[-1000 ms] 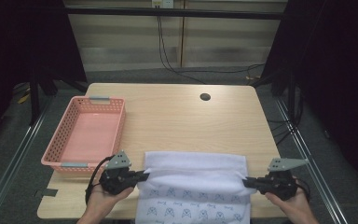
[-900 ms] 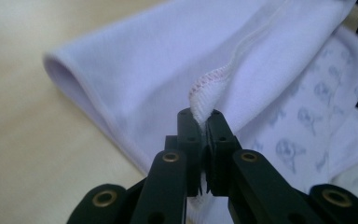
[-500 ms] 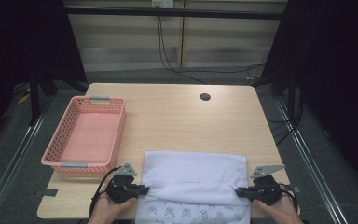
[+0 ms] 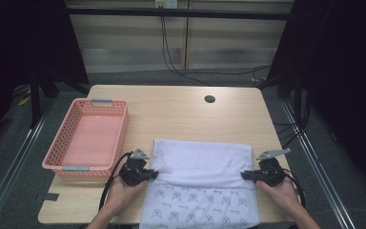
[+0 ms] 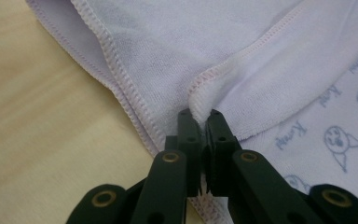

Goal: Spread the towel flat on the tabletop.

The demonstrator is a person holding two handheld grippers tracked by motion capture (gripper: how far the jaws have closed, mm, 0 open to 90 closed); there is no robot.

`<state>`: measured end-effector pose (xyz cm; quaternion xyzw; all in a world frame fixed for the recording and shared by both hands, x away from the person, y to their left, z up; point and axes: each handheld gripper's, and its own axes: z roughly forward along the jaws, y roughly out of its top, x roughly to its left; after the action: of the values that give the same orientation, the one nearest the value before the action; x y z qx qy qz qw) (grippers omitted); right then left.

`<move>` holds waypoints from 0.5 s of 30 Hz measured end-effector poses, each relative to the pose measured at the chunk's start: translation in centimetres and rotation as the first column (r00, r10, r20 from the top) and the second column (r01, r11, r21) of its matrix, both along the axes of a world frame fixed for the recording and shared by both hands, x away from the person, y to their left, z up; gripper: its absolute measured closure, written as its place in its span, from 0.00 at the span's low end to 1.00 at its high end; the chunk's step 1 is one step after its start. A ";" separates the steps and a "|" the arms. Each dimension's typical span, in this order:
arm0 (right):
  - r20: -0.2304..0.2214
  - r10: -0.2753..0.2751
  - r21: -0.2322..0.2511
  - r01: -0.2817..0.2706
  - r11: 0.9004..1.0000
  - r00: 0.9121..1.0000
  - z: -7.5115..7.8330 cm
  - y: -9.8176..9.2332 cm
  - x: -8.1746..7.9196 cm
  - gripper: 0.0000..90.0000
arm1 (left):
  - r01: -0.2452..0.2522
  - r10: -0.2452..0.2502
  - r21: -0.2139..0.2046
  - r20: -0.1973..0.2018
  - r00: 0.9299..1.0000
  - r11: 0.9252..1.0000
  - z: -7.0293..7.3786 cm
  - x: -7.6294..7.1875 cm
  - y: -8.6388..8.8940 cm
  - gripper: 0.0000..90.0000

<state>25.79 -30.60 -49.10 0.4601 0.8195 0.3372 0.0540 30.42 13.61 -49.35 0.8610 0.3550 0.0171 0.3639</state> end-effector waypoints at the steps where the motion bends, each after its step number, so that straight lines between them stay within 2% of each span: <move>1: -0.002 0.002 0.004 -0.002 1.000 1.000 0.0 0.0 0.4 0.98 | -0.002 0.002 0.003 -0.002 1.000 1.000 0.0 0.4 0.0 0.97; 2: -0.002 0.002 0.004 -0.002 1.000 1.000 0.0 0.0 0.4 0.98 | -0.002 0.002 0.003 -0.002 1.000 1.000 0.0 0.4 0.0 0.97; 3: -0.001 -0.010 0.001 0.010 1.000 1.000 0.0 0.0 1.4 0.98 | -0.013 0.013 0.022 -0.002 1.000 1.000 0.1 1.2 -0.2 0.97; 4: -0.001 -0.010 0.001 0.010 1.000 1.000 0.0 0.0 1.4 0.98 | -0.013 0.013 0.022 -0.002 1.000 1.000 0.1 1.2 -0.2 0.97; 5: -0.003 -0.010 -0.005 0.010 1.000 1.000 0.0 0.0 2.4 0.98 | -0.022 0.022 0.020 0.005 1.000 1.000 0.1 1.8 -0.3 0.97; 6: -0.003 -0.010 -0.005 0.010 1.000 1.000 0.0 0.0 2.4 0.98 | -0.022 0.022 0.020 0.005 1.000 1.000 0.1 1.8 -0.3 0.97; 7: 0.004 -0.014 -0.006 0.015 1.000 1.000 -0.1 -0.1 3.3 0.98 | -0.031 0.031 0.018 0.000 1.000 0.999 0.0 2.3 -0.3 0.97; 8: 0.004 -0.014 -0.006 0.015 1.000 1.000 -0.1 -0.1 3.3 0.98 | -0.037 0.037 0.012 0.003 0.999 0.999 0.0 2.6 -0.4 0.97; 9: 0.003 -0.025 0.003 0.025 1.000 1.000 -0.2 -0.2 4.2 0.98 | -0.059 0.059 0.023 0.008 0.998 0.998 0.0 3.5 -0.6 0.97; 11: 0.003 -0.036 0.003 0.036 0.999 0.999 -0.2 -0.2 5.2 0.98 | -0.065 0.065 0.035 0.016 0.998 0.997 0.0 4.4 -0.8 0.97; 12: 0.003 -0.036 0.003 0.036 0.999 0.999 -0.2 -0.2 5.2 0.98 | -0.065 0.065 0.035 0.016 0.998 0.997 0.0 4.4 -0.8 0.97; 14: 0.010 -0.050 0.006 0.050 0.999 0.999 -0.3 -0.3 6.3 0.98 | -0.066 0.063 0.052 0.059 0.996 0.996 -0.1 5.2 -1.2 0.97; 15: 0.012 -0.053 0.009 0.053 0.999 0.999 -0.4 -0.4 7.2 0.98 | -0.073 0.070 0.056 0.051 0.996 0.996 0.0 6.0 -1.2 0.97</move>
<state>33.04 -31.00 -49.45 0.4799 0.8052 0.3421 0.0658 36.38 12.39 -49.35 0.8572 0.3761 0.0613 0.3465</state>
